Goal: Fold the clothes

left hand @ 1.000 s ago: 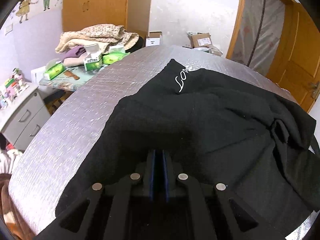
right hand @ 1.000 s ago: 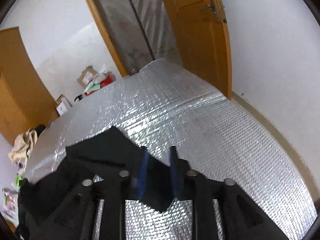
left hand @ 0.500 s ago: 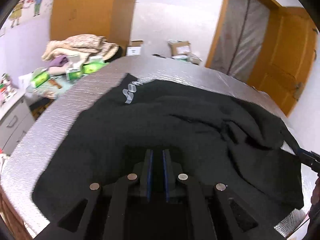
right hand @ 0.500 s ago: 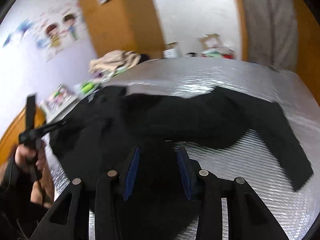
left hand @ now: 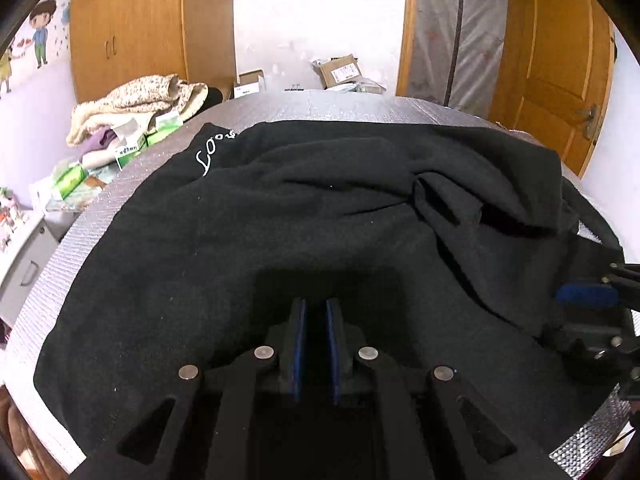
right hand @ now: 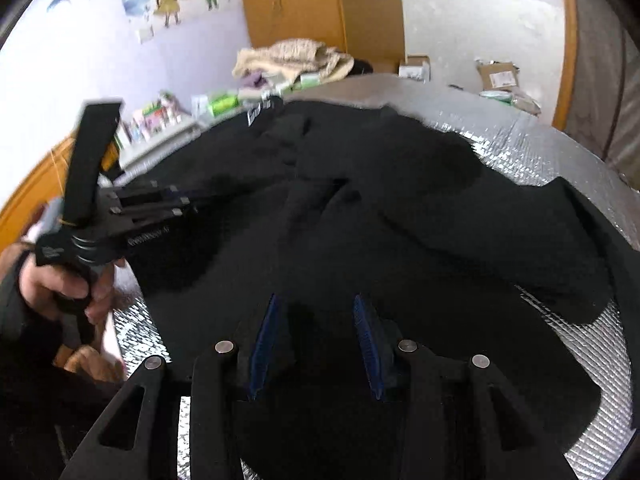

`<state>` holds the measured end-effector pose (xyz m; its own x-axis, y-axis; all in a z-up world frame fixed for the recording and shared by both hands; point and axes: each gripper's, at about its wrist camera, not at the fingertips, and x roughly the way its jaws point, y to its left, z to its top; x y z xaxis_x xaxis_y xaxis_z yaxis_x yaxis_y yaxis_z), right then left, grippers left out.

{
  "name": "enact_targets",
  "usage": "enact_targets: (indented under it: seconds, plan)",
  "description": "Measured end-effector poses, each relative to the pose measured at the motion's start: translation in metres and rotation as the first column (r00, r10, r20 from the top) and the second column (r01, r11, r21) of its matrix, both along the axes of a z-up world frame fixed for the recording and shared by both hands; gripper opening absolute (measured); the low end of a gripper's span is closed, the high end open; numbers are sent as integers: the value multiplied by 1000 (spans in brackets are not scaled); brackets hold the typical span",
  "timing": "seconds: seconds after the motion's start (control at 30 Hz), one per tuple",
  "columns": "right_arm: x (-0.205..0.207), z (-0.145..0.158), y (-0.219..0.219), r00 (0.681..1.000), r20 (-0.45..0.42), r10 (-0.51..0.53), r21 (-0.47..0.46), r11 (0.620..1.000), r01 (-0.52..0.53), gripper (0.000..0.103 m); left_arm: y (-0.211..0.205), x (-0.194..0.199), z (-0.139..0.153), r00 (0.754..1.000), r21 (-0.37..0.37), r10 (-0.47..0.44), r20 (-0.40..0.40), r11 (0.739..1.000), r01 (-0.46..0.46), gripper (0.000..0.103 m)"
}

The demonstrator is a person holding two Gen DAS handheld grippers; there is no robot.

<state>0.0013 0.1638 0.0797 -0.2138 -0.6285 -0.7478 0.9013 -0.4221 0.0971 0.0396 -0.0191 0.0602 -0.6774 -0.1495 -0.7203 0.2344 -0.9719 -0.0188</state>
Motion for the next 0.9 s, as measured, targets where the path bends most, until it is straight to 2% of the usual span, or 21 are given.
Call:
enact_targets:
  seconds: [0.13,0.17,0.2,0.27,0.63,0.77,0.9]
  plan:
    - [2,-7,-8,1000,-9,-4,41,999,5,40,0,1,-1,1000,-9,-1,-4,1000,1,10]
    - [1,-7,-7,1000,-6,-15,38,999,15,32,0,1,-1,1000,-11,-1,-4,1000,1,10]
    - [-1,-7,-6,1000,-7,-29,38,999,30,18,0,0,-1,1000,-13,-2,-4,1000,2,10]
    - [-7,-6,-3,998,12,-54,23,998,54,8,0,0,-1,1000,-17,-4,-3,1000,4,10]
    - [-35,27,43,969,-23,-246,-118,963,242,4,-1,-2,-2,1000,-18,-11,-4,1000,11,10]
    - [-57,43,86,912,-37,-408,-176,901,396,3,1,-1,-2,1000,-24,-12,-2,1000,12,10]
    - [-79,49,141,824,-15,-566,-187,811,554,3,2,-2,-2,1000,-37,-11,3,999,11,10]
